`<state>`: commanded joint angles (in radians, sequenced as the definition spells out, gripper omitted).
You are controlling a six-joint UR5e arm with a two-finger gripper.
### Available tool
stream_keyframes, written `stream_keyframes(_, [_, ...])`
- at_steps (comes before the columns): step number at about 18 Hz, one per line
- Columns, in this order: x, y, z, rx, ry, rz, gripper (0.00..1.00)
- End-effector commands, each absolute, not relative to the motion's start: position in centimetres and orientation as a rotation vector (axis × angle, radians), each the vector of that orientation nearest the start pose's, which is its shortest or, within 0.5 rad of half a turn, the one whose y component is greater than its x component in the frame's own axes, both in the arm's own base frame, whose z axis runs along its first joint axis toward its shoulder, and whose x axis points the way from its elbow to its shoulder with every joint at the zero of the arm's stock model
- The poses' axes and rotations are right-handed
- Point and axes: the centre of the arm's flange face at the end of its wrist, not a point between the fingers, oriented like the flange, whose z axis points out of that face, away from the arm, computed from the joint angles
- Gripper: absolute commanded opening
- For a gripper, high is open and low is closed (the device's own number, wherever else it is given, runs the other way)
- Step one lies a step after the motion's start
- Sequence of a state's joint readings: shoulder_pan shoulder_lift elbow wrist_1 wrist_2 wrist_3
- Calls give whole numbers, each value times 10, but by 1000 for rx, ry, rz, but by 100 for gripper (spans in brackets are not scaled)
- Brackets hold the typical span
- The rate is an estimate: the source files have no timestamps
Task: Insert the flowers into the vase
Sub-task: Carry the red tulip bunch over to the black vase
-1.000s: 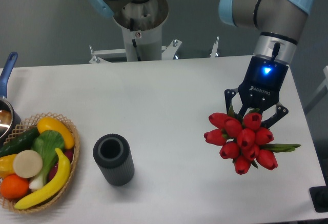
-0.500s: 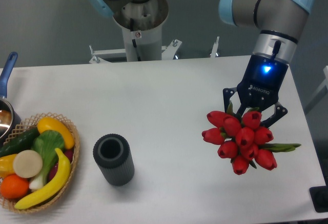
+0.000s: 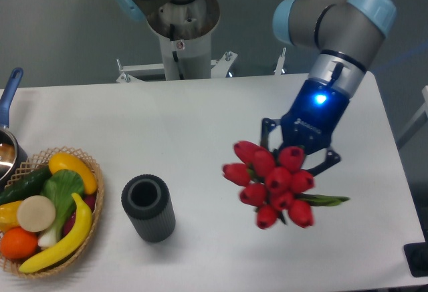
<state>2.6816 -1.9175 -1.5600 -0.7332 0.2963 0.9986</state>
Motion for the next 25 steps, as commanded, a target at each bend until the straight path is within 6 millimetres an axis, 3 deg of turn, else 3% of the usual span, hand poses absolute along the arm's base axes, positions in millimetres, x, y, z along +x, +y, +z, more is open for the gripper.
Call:
stream_keyframes(5, [-406,506,470,-1664,339,-400,31])
stream_keyframes(10, [-360,537,478,-1639,423,-457,31])
stream_keyframes(16, [-335,553,474,-1637,454,-499,31])
stream_keyframes(25, [-325,553,431,-1661,411,-567,31])
